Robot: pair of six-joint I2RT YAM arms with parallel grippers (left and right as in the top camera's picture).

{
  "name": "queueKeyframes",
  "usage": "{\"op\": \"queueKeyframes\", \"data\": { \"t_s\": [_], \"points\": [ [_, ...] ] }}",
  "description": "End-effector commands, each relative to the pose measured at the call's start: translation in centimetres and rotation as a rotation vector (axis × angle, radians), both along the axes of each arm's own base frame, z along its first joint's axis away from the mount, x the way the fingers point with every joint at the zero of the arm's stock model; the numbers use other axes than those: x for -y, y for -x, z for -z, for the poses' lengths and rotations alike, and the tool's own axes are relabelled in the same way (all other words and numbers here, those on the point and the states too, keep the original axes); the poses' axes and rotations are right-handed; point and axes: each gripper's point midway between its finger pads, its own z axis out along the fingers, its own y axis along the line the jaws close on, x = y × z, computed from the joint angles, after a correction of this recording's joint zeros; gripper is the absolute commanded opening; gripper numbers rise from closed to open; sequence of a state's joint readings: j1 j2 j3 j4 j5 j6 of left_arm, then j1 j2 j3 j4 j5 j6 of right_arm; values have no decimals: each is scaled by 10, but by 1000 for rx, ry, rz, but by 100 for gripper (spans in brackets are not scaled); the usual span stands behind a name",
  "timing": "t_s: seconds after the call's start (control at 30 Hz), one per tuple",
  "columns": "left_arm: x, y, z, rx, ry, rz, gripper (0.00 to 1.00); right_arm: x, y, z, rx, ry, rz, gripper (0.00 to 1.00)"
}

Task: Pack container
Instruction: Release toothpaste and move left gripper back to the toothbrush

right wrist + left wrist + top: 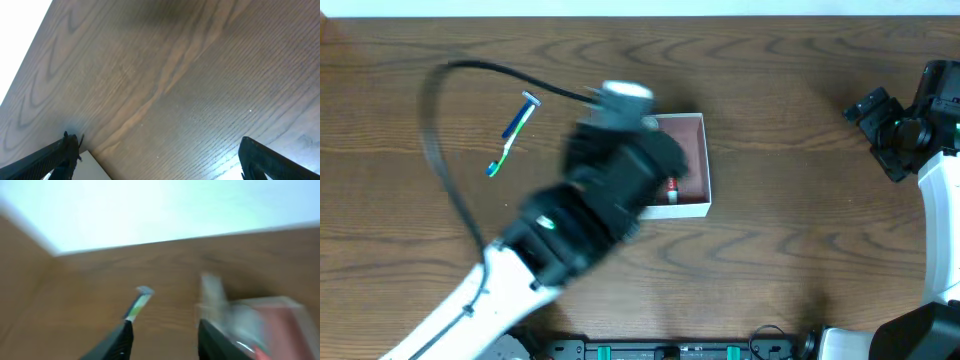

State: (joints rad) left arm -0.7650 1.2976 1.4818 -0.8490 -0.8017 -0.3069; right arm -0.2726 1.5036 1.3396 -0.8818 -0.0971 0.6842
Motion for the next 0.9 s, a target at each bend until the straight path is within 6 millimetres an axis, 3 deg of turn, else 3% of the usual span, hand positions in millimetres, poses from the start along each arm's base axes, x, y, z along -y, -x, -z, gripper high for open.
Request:
{"op": "queueKeyframes", "data": {
  "t_s": [0.0, 0.07, 0.2, 0.3, 0.4, 0.5, 0.63, 0.77, 0.87],
  "points": [
    [-62, -25, 8, -8, 26, -215, 47, 2, 1, -4, 10, 12, -4, 99],
    [-100, -48, 26, -64, 56, -293, 50, 2, 1, -4, 10, 12, -4, 99],
    [-141, -86, 70, -198, 126, -283, 56, 2, 1, -4, 10, 12, -4, 99],
    [-169, -103, 106, -288, 168, -299, 68, 2, 1, -4, 10, 12, -4, 99],
    [-197, -110, 147, -406, 164, -305, 71, 2, 1, -4, 10, 12, -4, 99],
    [-203, -112, 192, -558, 158, -201, 74, 2, 1, -4, 10, 12, -4, 99],
    [-197, -104, 243, -741, 165, -60, 75, 2, 1, -4, 10, 12, -4, 99],
    [-193, -101, 270, -823, 134, -1, 75, 2, 1, -4, 10, 12, -4, 99],
    [-179, -104, 281, -842, 144, 118, 75, 2, 1, -4, 10, 12, -4, 99]
  ]
}}
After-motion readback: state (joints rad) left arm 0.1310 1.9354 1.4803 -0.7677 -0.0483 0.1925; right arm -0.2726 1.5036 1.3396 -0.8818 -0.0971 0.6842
